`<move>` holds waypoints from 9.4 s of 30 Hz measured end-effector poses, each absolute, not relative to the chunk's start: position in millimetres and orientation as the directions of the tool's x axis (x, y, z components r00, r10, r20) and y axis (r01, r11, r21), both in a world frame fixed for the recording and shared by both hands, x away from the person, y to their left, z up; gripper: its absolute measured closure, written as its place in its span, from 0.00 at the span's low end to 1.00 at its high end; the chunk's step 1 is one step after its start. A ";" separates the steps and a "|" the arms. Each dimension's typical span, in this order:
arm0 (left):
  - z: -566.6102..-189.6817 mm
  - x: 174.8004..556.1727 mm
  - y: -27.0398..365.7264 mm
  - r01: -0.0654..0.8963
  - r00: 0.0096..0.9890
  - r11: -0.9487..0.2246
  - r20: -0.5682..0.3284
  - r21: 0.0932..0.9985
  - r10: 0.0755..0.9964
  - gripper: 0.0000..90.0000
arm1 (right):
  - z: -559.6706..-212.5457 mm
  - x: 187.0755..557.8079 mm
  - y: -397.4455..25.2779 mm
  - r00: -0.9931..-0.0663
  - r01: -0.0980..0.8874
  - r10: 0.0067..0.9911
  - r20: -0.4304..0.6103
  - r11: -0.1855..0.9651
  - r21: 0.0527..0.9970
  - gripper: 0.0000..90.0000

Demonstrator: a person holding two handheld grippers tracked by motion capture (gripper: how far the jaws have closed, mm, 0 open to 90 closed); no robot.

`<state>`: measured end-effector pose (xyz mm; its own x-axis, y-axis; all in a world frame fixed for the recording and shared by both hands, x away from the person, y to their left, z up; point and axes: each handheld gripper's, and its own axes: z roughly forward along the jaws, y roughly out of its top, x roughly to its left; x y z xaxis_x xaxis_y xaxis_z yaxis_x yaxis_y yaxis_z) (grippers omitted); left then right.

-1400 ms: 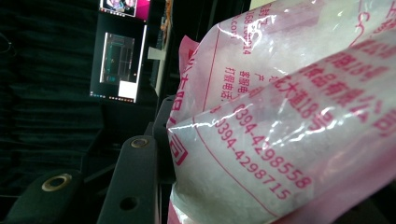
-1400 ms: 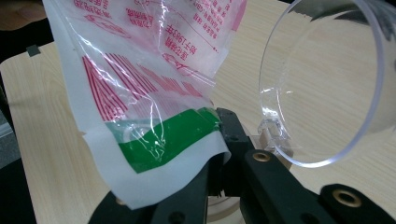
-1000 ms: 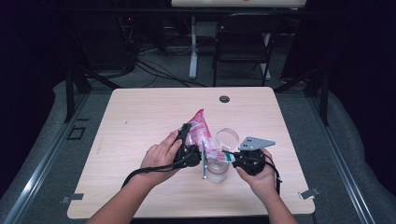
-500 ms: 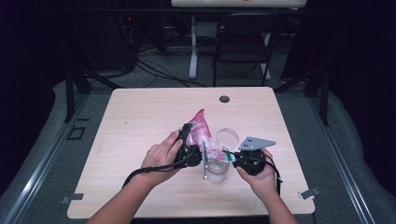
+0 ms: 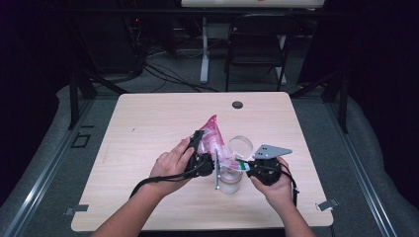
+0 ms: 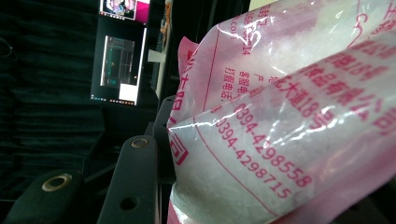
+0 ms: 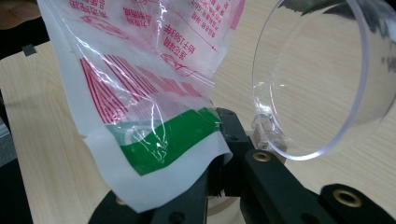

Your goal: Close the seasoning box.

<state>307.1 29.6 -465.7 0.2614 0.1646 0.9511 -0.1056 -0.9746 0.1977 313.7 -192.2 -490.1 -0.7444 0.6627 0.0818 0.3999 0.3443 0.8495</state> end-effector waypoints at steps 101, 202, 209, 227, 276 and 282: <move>-465.2 303.6 23.1 -0.131 0.245 -0.976 0.960 0.172 0.137 0.68 | -497.1 315.8 -192.9 -0.740 0.421 0.666 0.092 0.353 0.835 1.00; -466.9 303.8 27.6 -0.120 0.281 -0.970 0.945 0.209 0.169 0.68 | -494.0 312.5 -192.8 -0.737 0.407 0.674 0.052 0.380 0.831 1.00; -468.6 304.1 31.9 -0.107 0.297 -0.966 0.935 0.236 0.195 0.68 | -492.9 311.7 -191.6 -0.740 0.402 0.670 0.052 0.379 0.833 1.00; -469.1 304.1 39.1 -0.078 0.316 -0.961 0.921 0.265 0.228 0.68 | -486.7 310.7 -188.4 -0.747 0.381 0.663 0.046 0.370 0.847 1.00; -488.3 303.2 54.9 0.013 0.401 -0.942 0.862 0.335 0.312 0.71 | -481.9 310.7 -178.7 -0.759 0.353 0.650 0.040 0.358 0.864 1.00; -491.3 302.8 55.6 0.024 0.409 -0.940 0.854 0.341 0.321 0.71 | -482.1 310.8 -177.9 -0.761 0.352 0.647 0.041 0.359 0.864 1.00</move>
<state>302.8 55.6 -491.3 0.4090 0.3205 0.8544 0.0238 -0.9397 0.3411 310.8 -177.9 -482.1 -0.7610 0.6474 0.0413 0.3525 0.3593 0.8641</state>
